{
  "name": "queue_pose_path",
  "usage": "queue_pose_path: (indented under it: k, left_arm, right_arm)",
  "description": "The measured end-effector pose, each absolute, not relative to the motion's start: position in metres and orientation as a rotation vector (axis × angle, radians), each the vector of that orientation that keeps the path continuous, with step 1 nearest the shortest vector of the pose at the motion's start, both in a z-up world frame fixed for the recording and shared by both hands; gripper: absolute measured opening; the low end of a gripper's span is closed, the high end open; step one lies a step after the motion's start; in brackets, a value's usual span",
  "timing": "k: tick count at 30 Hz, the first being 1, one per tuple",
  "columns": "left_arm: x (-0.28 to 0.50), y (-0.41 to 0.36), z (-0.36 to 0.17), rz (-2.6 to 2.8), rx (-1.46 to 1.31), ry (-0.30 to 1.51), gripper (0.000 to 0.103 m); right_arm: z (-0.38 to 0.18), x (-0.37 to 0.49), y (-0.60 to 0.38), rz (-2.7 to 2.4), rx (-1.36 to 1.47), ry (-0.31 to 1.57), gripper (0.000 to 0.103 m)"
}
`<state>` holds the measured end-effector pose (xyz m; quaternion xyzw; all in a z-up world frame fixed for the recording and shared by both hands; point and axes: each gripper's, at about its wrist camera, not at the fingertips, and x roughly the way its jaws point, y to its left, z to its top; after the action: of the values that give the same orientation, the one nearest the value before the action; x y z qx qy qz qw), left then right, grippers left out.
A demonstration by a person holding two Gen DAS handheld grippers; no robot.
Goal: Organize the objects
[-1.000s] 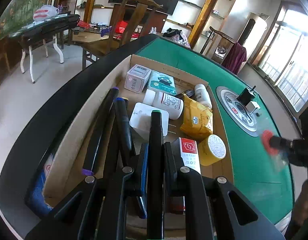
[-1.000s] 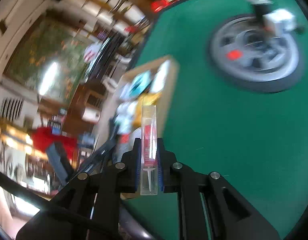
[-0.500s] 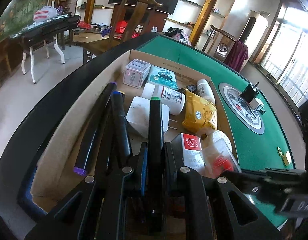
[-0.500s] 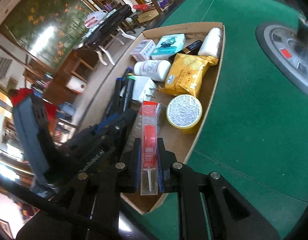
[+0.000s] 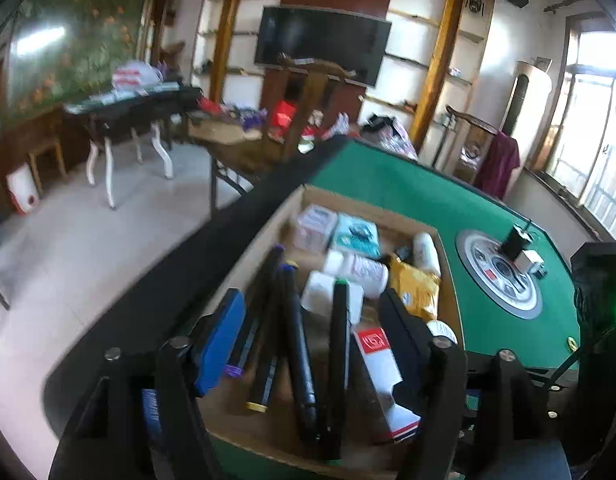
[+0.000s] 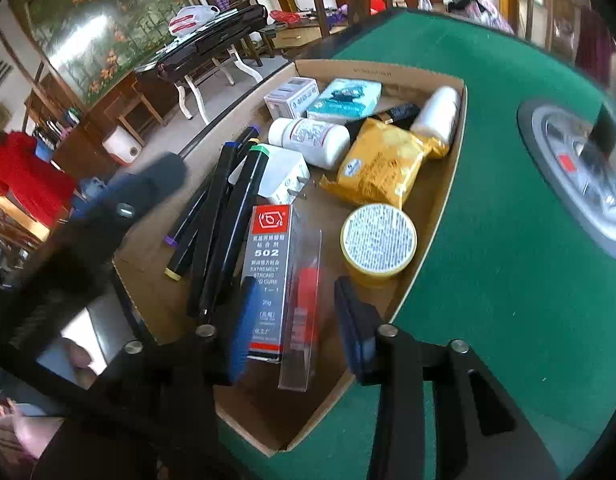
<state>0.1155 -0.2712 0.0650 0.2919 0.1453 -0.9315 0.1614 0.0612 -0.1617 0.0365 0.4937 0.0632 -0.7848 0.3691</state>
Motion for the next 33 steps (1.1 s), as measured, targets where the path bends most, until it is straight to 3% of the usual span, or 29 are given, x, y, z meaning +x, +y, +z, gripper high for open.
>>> queue_pose_path:
  k: [2, 4, 7, 10, 25, 28, 33]
  left_arm:
    - [0.122, -0.269, 0.072, -2.634, 0.787, 0.359, 0.073]
    - [0.127, -0.267, 0.078, -2.599, 0.744, 0.311, 0.078]
    - [0.132, -0.264, 0.084, -2.546, 0.698, 0.263, 0.079]
    - [0.135, -0.264, 0.088, -2.513, 0.675, 0.248, 0.088]
    - [0.144, -0.243, 0.102, -2.501, 0.62, 0.154, 0.088]
    - [0.145, -0.238, 0.104, -2.508, 0.611, 0.142, 0.089]
    - [0.149, -0.231, 0.109, -2.525, 0.582, 0.129, 0.097]
  right_arm:
    - [0.042, 0.064, -0.158, -2.029, 1.24, 0.172, 0.04]
    - [0.048, 0.067, -0.153, -2.048, 1.213, 0.166, 0.051]
    - [0.058, 0.071, -0.14, -2.094, 1.17, 0.148, 0.055]
    - [0.064, 0.073, -0.133, -2.123, 1.151, 0.117, 0.06]
    - [0.066, 0.078, -0.116, -2.163, 1.14, 0.031, 0.061]
    - [0.068, 0.079, -0.112, -2.175, 1.124, 0.032, 0.065]
    - [0.071, 0.08, -0.108, -2.186, 1.109, 0.027, 0.068]
